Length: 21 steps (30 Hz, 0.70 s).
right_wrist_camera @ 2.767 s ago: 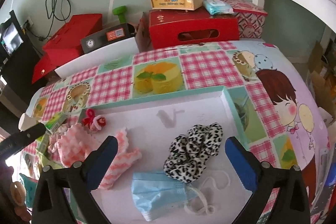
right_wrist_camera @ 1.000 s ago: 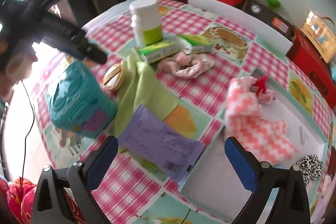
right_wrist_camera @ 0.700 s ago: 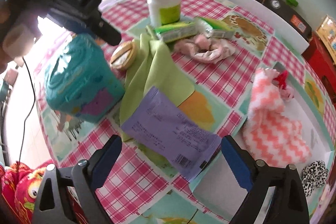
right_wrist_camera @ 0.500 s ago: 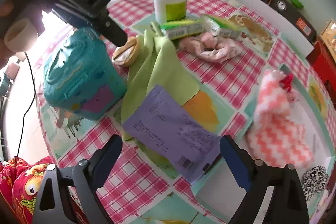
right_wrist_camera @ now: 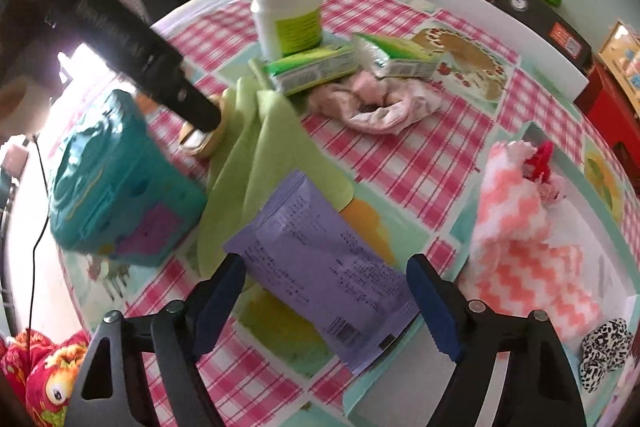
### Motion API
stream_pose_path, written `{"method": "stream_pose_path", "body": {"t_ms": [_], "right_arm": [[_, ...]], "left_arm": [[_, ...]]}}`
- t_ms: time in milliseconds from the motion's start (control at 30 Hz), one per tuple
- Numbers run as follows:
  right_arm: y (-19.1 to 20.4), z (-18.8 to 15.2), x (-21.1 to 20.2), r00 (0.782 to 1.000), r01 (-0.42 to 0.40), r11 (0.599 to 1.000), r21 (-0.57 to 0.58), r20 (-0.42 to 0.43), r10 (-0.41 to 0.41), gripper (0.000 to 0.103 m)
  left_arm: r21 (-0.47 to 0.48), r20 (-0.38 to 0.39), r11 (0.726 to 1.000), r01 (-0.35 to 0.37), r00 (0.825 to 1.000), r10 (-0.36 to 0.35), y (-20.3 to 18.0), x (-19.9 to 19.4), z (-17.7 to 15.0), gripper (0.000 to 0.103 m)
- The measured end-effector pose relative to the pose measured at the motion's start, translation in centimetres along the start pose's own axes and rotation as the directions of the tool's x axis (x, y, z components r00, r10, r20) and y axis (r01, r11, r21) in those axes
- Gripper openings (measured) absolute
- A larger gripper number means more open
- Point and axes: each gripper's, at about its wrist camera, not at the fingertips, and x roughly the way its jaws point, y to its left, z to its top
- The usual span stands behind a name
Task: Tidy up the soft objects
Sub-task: 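Move the right gripper to the purple wipes packet while the left gripper approaches the orange ball, then grasp the purple wipes packet with the right gripper while the left gripper grasps the orange ball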
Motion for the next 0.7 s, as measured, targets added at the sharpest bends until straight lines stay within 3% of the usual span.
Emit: {"method": "stream_pose_path", "body": {"t_ms": [100,200,333,700], "right_arm": [[0.3,0.0,0.2,1.0,-0.011,1.0,-0.02,-0.009,0.011,0.084],[0.8,-0.3,0.3,1.0,-0.012,0.999,-0.031,-0.018,0.012,0.081],[0.4,-0.5,0.9,0.999,-0.031,0.999,-0.006,-0.044,0.031,0.064],[-0.2,-0.7,0.0,0.996,-0.09,0.995,0.033,-0.009,0.091,0.049]], "left_arm": [[0.009,-0.011,1.0,-0.01,1.0,0.01,-0.7,0.5,0.3,0.074],[0.011,-0.02,1.0,-0.016,1.0,0.016,-0.9,1.2,0.7,0.065],[0.013,-0.017,1.0,0.011,1.0,-0.011,-1.1,1.5,1.0,0.055],[0.01,0.007,0.998,0.056,0.998,-0.056,-2.5,1.5,0.6,0.035]]}}
